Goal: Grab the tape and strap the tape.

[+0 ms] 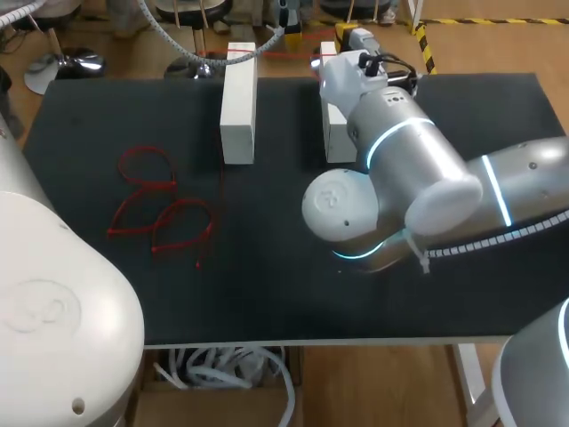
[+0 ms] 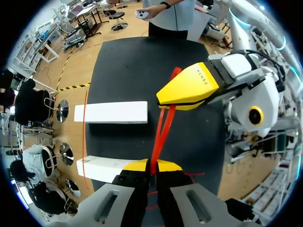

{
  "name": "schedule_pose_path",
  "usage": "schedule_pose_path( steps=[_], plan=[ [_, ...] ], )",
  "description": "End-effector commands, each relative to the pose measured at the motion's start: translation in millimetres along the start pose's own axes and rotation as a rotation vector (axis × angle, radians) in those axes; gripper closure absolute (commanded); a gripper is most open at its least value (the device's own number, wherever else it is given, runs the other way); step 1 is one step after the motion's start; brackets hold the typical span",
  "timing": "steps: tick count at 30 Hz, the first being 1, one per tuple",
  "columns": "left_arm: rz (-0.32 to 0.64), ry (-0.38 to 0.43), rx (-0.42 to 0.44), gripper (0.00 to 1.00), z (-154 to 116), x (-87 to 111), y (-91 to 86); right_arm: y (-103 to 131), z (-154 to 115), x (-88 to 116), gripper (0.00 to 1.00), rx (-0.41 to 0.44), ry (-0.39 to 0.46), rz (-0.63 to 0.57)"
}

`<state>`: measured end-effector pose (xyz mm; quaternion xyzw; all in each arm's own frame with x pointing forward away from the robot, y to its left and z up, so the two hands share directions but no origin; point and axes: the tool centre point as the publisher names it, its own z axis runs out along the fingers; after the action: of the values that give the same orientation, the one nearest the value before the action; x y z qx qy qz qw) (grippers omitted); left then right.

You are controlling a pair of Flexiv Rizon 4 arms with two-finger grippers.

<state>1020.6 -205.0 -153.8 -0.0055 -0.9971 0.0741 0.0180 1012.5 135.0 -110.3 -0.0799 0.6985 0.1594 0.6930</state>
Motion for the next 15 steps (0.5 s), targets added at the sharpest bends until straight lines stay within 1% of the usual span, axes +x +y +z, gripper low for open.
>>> schedule_pose_path(
  steps=[1,15],
  plan=[
    [0.000,0.002,-0.004,1.00,-0.8,-0.6,-1.0,-2.4,0.5,-4.9,1.00,-0.008,0.013,0.000],
    [0.000,0.002,-0.004,1.00,-0.8,-0.6,-1.0,7.8,11.8,4.3,1.00,0.004,0.001,-0.013]
  ],
)
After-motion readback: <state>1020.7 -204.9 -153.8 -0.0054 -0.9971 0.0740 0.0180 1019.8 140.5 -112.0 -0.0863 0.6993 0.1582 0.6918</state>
